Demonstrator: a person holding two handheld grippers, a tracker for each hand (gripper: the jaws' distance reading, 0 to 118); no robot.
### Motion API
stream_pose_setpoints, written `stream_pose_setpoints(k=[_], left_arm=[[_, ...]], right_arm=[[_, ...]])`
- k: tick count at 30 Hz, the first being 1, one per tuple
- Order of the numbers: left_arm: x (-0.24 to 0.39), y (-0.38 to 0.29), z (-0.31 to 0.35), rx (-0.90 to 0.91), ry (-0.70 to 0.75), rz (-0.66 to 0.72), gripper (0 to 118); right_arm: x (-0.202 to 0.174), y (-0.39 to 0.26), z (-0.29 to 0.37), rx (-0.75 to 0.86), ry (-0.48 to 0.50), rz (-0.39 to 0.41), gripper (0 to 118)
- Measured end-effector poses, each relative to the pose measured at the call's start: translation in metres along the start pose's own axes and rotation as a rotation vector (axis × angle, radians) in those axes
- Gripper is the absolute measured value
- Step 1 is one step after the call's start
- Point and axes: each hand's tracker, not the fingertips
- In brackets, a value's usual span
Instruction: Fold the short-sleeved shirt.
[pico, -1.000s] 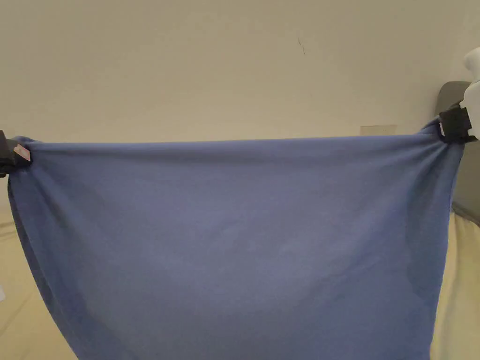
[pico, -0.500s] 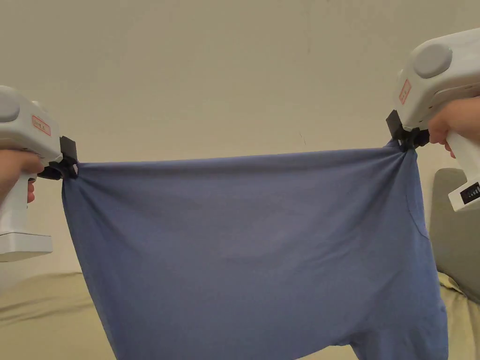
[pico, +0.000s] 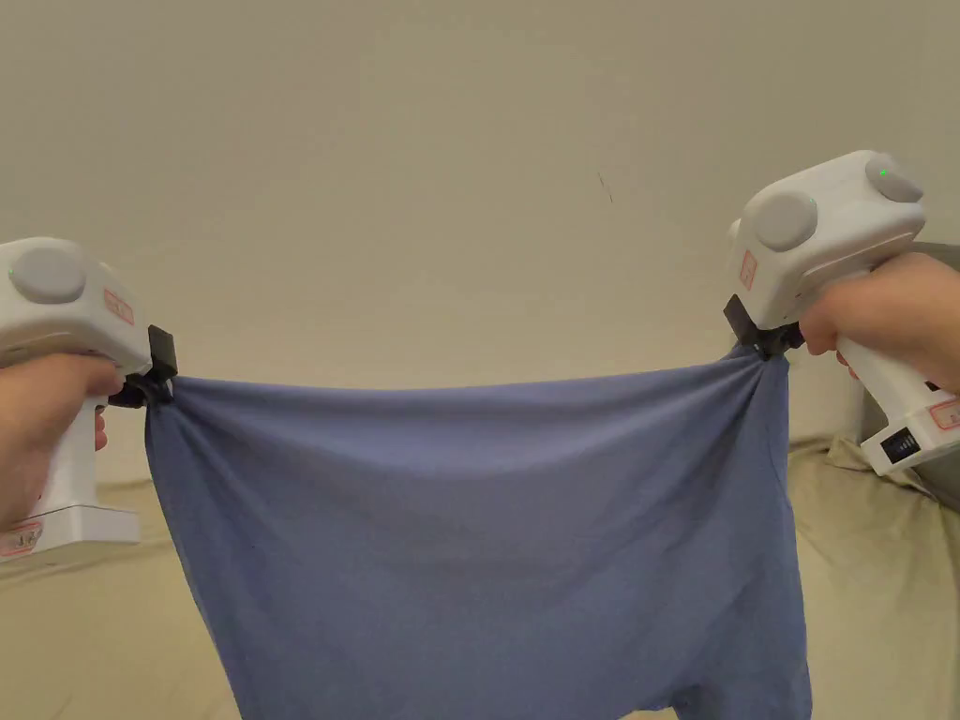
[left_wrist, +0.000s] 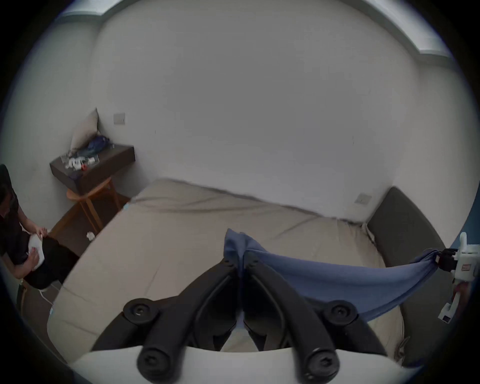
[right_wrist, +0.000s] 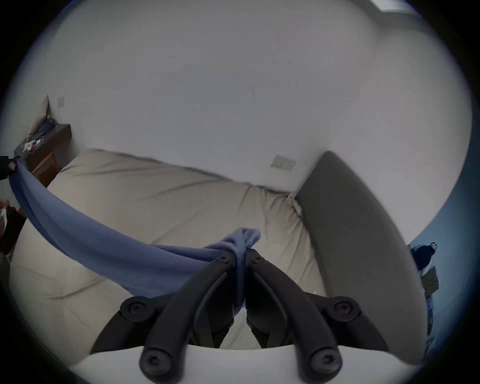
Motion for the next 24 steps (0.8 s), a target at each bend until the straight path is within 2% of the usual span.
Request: stream_pose_setpoints(k=[2, 8, 10, 12, 15, 17, 19, 23, 24], left_arm=[[-0.005, -0.028, -0.024, -0.053, -0.019, 0.015, 0], [-0.017, -0.115, -0.086, -0.183, -0.007, -0.015, 0], [-0.021, -0.143, -0.098, -0.225, 0.016, 0.018, 0], [-0.027, -0.169, -0.109, -0.273, -0.022, 0.056, 0], [-0.032, -0.205, -0.103, -0.327, -0.007, 0.053, 0], [-0.036, -0.228, -0.093, -0.349, -0.065, 0.039, 0], [-0.043, -0.25, -0.078, -0.362, -0.095, 0.037, 0], [-0.063, -0.301, -0.042, -0.367, -0.154, 0.014, 0], [-0.07, -0.316, -0.03, -0.393, -0.207, 0.015, 0]], right_arm=[[-0.014, -0.024, -0.031, -0.051, 0.029, 0.029, 8], [-0.052, -0.109, -0.111, -0.147, 0.096, 0.018, 8], [-0.063, -0.133, -0.129, -0.165, 0.102, 0.02, 8], [-0.072, -0.157, -0.141, -0.209, 0.13, 0.011, 8], [-0.077, -0.193, -0.149, -0.259, 0.153, -0.018, 8], [-0.078, -0.216, -0.146, -0.278, 0.158, -0.024, 8], [-0.076, -0.238, -0.136, -0.296, 0.221, -0.041, 8], [-0.073, -0.287, -0.103, -0.29, 0.241, 0.004, 8], [-0.07, -0.302, -0.092, -0.299, 0.267, 0.006, 8]])
